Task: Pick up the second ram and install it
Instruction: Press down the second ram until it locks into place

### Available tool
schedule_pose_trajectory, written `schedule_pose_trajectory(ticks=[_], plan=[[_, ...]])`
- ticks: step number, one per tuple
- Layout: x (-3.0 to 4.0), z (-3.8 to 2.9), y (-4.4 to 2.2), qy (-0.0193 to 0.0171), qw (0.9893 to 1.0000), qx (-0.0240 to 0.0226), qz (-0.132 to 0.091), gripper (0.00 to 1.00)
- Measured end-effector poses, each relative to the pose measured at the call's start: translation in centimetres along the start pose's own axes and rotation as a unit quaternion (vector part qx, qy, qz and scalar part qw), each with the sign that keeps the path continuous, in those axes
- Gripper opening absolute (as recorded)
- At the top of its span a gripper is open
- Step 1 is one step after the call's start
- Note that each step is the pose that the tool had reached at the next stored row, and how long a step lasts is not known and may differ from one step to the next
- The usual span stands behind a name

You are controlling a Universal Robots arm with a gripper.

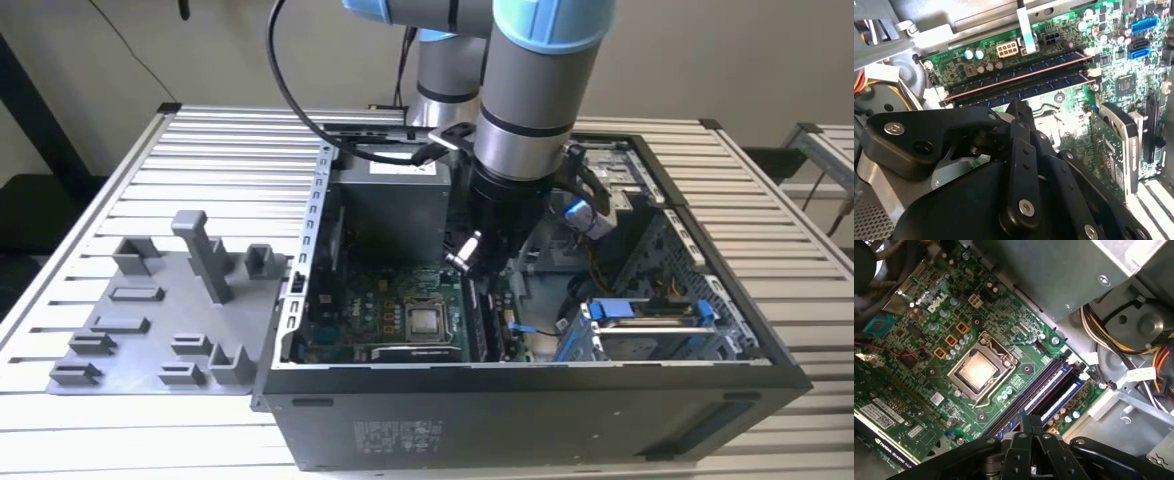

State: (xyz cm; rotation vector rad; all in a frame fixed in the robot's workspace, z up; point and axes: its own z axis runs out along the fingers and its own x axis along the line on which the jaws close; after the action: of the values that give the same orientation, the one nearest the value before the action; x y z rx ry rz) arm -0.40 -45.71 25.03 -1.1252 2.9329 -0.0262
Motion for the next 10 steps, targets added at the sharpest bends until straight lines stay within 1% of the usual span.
schedule_pose_trajectory(ticks=[5,10], plan=[[0.00,0.00,0.00,-0.0011,0.9998,-0.0006,-0.021,0.11],[0.00,0.00,0.00,-0.0015,0.9995,-0.0007,-0.032,0.11]])
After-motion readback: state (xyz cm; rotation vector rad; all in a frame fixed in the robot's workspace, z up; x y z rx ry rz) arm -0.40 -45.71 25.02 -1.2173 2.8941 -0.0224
